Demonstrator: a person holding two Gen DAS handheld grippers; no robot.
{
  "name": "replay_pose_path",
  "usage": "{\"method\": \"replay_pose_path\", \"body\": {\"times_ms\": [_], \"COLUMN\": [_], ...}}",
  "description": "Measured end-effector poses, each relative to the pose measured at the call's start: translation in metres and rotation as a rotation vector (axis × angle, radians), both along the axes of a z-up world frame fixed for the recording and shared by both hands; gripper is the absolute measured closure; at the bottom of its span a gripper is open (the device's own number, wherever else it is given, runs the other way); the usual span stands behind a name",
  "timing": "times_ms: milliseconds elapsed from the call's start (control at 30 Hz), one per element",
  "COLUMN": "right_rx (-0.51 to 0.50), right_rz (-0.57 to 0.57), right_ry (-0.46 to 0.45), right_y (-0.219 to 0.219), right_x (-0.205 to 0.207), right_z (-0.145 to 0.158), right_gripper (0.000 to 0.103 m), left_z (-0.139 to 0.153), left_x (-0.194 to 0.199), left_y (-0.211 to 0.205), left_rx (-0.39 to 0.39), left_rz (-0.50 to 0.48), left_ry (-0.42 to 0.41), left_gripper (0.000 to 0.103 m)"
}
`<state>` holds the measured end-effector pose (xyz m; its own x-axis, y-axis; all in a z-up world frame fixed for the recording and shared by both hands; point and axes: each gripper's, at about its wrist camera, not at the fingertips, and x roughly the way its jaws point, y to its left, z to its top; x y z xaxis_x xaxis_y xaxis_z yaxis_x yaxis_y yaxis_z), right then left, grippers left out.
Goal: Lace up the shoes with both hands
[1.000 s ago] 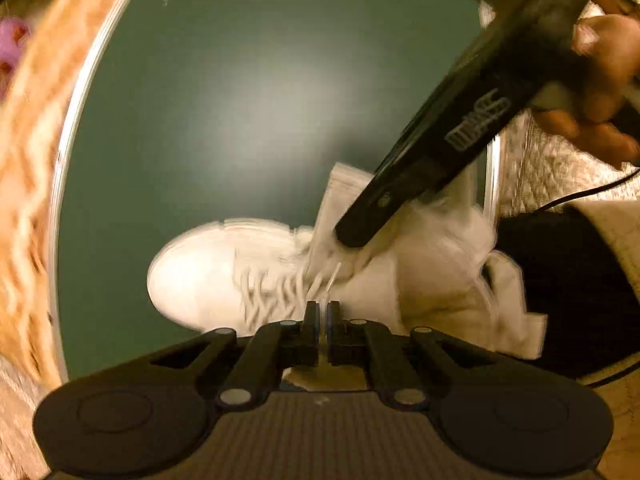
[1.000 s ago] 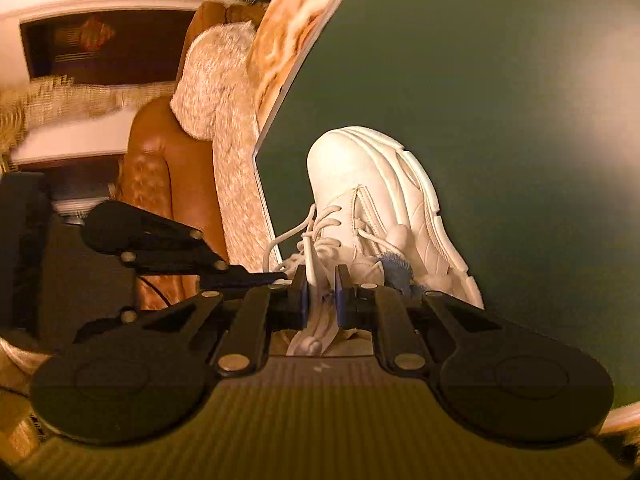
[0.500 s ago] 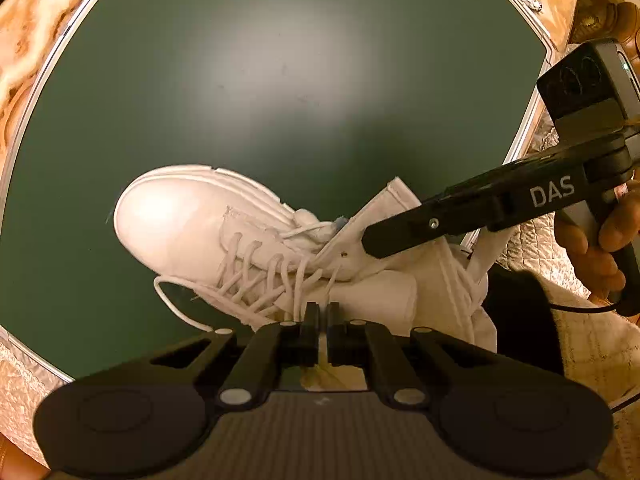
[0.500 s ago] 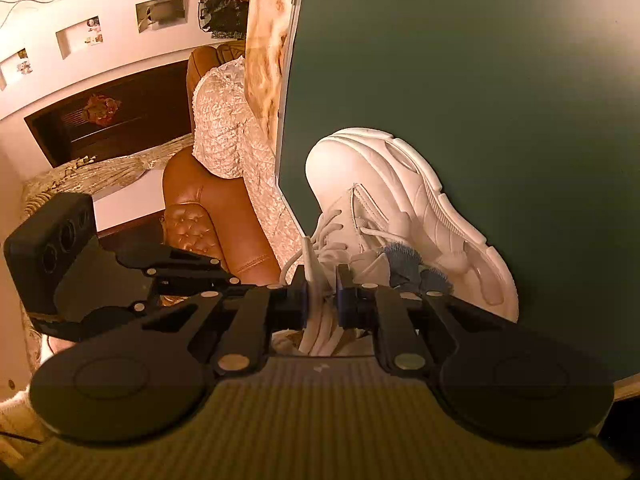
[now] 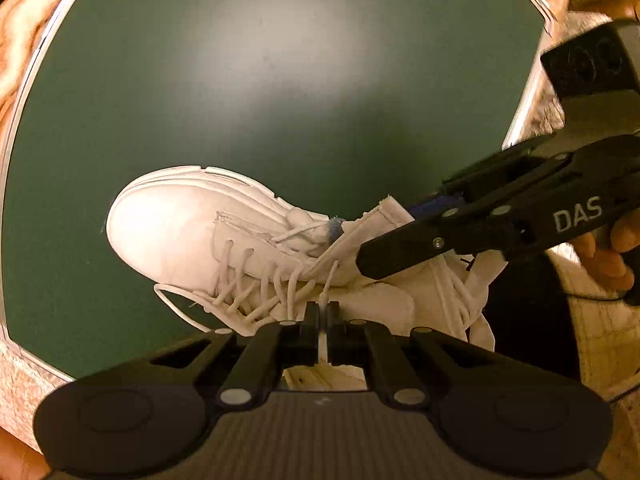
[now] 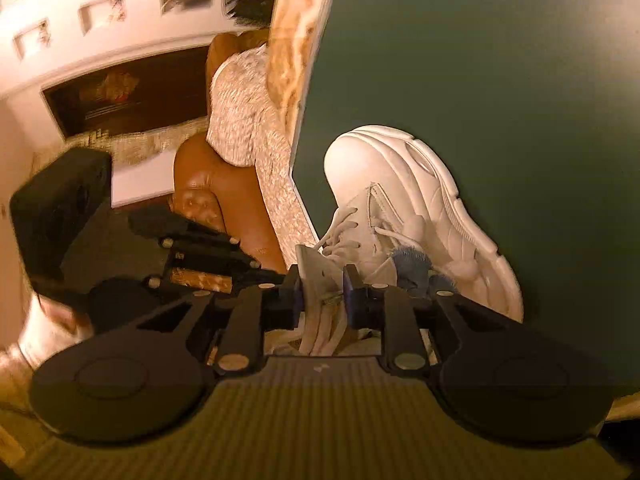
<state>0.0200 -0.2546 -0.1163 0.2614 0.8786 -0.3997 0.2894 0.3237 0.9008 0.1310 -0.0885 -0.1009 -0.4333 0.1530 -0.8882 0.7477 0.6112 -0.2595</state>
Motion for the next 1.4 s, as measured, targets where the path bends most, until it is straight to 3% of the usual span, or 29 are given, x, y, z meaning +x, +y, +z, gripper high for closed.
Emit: {"method": "replay_pose_path", "body": {"times_ms": [200,267,533,667,1000,1233,1400], "right_rx": [-0.152,-0.157,-0.115,-0.107,-0.101,-0.134,-0.187], "right_rz": [0.112,0.112,0.050,0.044,0.032,0.072,0.137], "right_ry": [-0.139,-0.135,-0.064,-0.060,-0.062,-0.137,-0.224], "right_y": [0.007,0.010,0.006,0.008,0.010,0.013,0.019], "right_x": [0.007,0.010,0.007,0.007,0.005,0.006,0.009], "right_z": [0.026,0.027,0.017,0.017,0.017,0.027,0.038], "right_gripper": [0.086,0.090,0.090,0.090,0.090,0.090,0.090], "left_z": [0.000,0.000,0.004,-0.002,-0.006,0.002,0.012], "left_x": [-0.001,-0.002,0.001,0.001,0.009,0.010,-0.005], "left_y": [0.000,-0.002,-0.007,-0.011,-0.017,-0.019,-0.024], "left_rx": [0.003,0.005,0.015,0.031,0.074,0.037,-0.019], "left_rz": [-0.027,-0.043,-0.062,-0.098,-0.081,-0.103,-0.226], "left_ry": [0.010,0.013,0.045,0.068,0.107,0.071,0.002], "left_gripper": [0.101,0.101,0.101,0.101,0.100,0.100,0.100]}}
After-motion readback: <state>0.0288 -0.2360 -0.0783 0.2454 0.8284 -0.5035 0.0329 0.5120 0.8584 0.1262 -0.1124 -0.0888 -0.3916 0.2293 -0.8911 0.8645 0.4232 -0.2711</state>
